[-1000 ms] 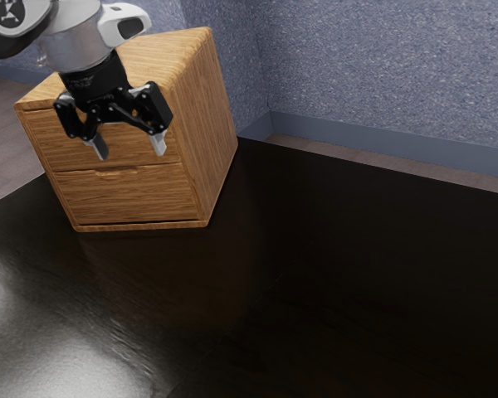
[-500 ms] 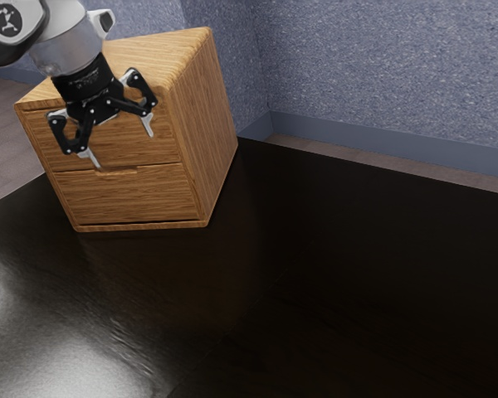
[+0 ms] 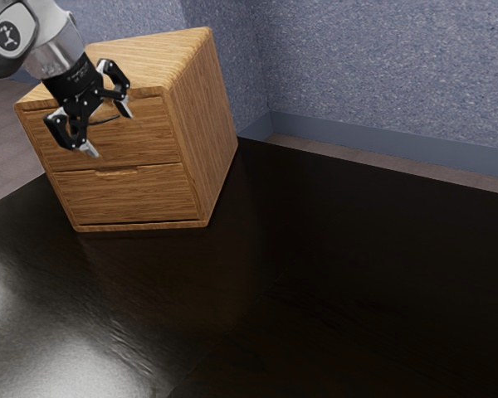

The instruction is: Pull the drawer handle with one arm to open the drawer

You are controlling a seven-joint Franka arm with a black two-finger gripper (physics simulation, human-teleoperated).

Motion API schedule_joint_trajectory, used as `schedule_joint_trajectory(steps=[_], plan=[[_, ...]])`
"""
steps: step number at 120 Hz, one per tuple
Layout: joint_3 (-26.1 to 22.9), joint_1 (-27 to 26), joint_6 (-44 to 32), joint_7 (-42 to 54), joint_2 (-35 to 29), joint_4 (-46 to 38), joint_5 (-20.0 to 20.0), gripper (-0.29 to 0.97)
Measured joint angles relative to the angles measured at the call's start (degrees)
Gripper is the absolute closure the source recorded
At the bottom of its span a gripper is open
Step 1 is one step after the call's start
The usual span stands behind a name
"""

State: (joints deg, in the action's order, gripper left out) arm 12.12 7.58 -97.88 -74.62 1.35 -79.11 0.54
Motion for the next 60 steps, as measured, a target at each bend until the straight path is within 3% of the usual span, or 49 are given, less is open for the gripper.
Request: schedule_joint_trajectory(steps=[60], plan=[[0.0, 9.0, -6.9, -7.5, 2.8, 0.1, 0.3, 0.0]])
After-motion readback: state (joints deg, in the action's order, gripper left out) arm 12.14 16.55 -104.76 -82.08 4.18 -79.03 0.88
